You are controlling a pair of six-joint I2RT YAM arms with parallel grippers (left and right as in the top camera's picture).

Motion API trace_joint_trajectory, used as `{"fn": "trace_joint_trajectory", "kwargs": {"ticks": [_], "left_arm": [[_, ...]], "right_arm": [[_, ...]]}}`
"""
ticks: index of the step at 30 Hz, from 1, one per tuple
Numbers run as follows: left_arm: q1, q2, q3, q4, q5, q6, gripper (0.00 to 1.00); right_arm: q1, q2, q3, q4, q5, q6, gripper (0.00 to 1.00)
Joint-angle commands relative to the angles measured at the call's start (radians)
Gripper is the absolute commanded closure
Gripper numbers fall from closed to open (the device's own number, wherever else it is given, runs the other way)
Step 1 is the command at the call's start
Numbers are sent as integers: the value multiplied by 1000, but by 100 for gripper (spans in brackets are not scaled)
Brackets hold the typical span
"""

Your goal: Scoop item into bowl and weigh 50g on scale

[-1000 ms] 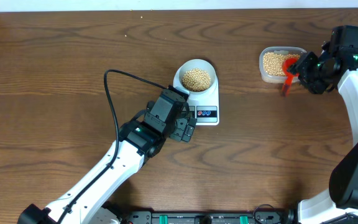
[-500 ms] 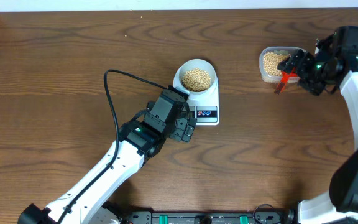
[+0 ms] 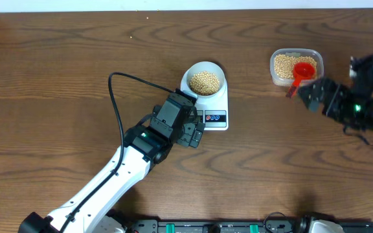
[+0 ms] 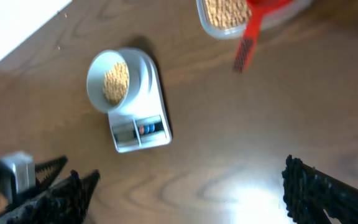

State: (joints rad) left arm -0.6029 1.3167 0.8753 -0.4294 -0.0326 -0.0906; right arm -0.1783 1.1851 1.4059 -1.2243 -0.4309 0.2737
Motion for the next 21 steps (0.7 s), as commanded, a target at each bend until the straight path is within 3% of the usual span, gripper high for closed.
{"fn": "trace_joint_trajectory", "kwargs": {"ticks": [1,5,6,7,9,11,12,13,17,21], "left_arm": [[5,3,-10,0,-9,-1,2],[5,3,-10,0,-9,-1,2],[5,3,-10,0,-9,-1,2],[5,3,-10,0,-9,-1,2],[5,3,-10,0,-9,-1,2],[5,3,-10,0,-9,-1,2],[5,3,-10,0,-9,-1,2],[5,3,-10,0,-9,-1,2],[5,3,-10,0,-9,-1,2],[5,3,-10,0,-9,-1,2]], "right_arm": [[-3,-45,0,-28,14,-21,1],[-3,-81,0,-144,32,-21,1],[-3,-85,0,-171,37,-21,5],[-3,-89,0,-184,38,-27,18],[-3,-93,0,-183,39,-129,31],[-2,-96,-1,-147,91,-210,28],[6,-104,-8,-112,136,-241,18],[12,-119,-11,-77,192,-264,1],[55,-211,-71,110,415,-279,1],[103,-357,-204,263,478,-279,1]]}}
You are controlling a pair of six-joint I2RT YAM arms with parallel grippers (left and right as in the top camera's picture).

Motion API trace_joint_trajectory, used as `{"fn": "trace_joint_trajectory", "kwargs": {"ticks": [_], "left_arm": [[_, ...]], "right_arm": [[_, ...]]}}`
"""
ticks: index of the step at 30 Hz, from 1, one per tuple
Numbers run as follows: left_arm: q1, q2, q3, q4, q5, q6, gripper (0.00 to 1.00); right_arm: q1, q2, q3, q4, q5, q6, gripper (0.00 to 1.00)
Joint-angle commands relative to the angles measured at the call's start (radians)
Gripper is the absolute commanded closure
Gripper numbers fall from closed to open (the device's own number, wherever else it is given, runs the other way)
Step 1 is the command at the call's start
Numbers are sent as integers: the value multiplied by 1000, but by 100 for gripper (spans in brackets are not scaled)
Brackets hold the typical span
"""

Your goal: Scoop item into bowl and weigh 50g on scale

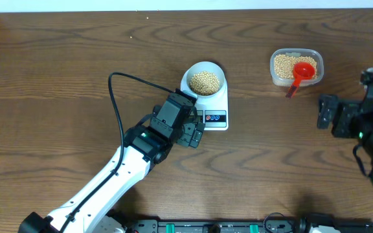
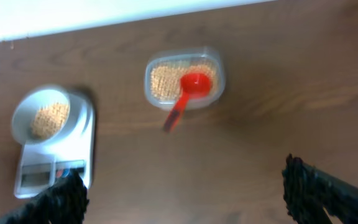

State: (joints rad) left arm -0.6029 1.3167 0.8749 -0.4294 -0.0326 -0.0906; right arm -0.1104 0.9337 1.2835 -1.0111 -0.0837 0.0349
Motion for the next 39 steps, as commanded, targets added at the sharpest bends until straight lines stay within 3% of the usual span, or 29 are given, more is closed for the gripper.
{"fn": "trace_joint_trajectory", "kwargs": {"ticks": [1,14,23,39], "left_arm": [[5,3,-10,0,-9,-1,2],[5,3,-10,0,-9,-1,2],[5,3,-10,0,-9,-1,2],[5,3,-10,0,-9,-1,2]], "right_arm": [[46,-145,-118,78,130,-40,1],[79,-621,-609,437,51,-40,1],[86,-872,-859,581,51,-40,1],[132,-928,-1149,884,55,-40,1]]}}
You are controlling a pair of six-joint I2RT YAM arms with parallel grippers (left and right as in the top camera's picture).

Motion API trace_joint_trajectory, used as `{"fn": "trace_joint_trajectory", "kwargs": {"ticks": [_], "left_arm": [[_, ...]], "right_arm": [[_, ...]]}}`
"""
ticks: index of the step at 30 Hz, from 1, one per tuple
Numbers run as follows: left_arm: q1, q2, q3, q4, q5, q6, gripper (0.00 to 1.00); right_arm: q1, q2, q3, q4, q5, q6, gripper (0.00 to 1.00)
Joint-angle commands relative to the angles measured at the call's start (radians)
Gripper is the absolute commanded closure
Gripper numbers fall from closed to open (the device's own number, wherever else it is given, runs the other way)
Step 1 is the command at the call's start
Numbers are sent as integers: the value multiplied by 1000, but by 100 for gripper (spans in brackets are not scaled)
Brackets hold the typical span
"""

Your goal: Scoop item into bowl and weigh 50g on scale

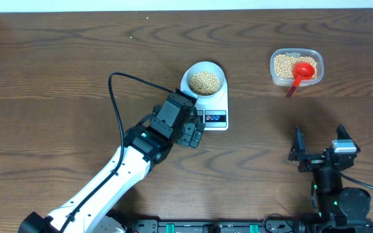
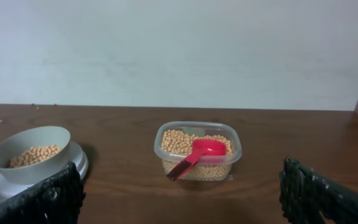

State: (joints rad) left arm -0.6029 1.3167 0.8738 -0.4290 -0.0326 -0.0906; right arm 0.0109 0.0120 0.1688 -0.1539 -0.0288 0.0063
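Note:
A white bowl (image 1: 204, 79) of yellow beans sits on the white scale (image 1: 214, 116) at mid-table; the right wrist view shows the bowl (image 2: 30, 151) at far left. A clear container (image 1: 295, 66) of beans holds the red scoop (image 1: 301, 71), its handle over the front rim; the container (image 2: 197, 151) faces the right wrist camera. My right gripper (image 1: 319, 147) is open, low near the front right edge, well back from the container. My left gripper (image 1: 190, 134) hangs just left of the scale's display; whether its jaws are open or shut is hidden.
A black cable (image 1: 118, 97) loops off the left arm over the table. A white wall (image 2: 179, 50) stands behind the far table edge. A black rail (image 1: 225, 226) runs along the front edge.
My right arm has drawn back from the right edge level with the container to the front right corner, its gripper now level and facing the container. The left arm, bowl, scale and scoop are unchanged.
My right gripper was open just right of the container, with the scoop resting in the beans. Then it was farther right and a little nearer the front. Now it sits folded low at the front right. My left arm stayed beside the scale throughout.

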Motion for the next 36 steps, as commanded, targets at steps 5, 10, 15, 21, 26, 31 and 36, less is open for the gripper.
{"fn": "trace_joint_trajectory", "kwargs": {"ticks": [5,10,15,21,26,31,36], "left_arm": [[5,3,-9,0,-9,-1,2],[5,3,-9,0,-9,-1,2],[5,3,-9,0,-9,-1,2],[5,3,-9,0,-9,-1,2],[5,3,-9,0,-9,-1,2],[5,3,-9,0,-9,-1,2],[5,3,-9,0,-9,-1,2]], "right_arm": [[11,-6,-107,116,0,-11,1],[11,-7,-164,166,0,-12,1],[11,-7,-163,142,0,-11,1],[11,-7,-163,77,0,-11,1],[10,-7,-163,79,0,-11,1],[10,-7,-163,79,0,-11,1],[10,-6,-163,79,0,-11,1]]}}
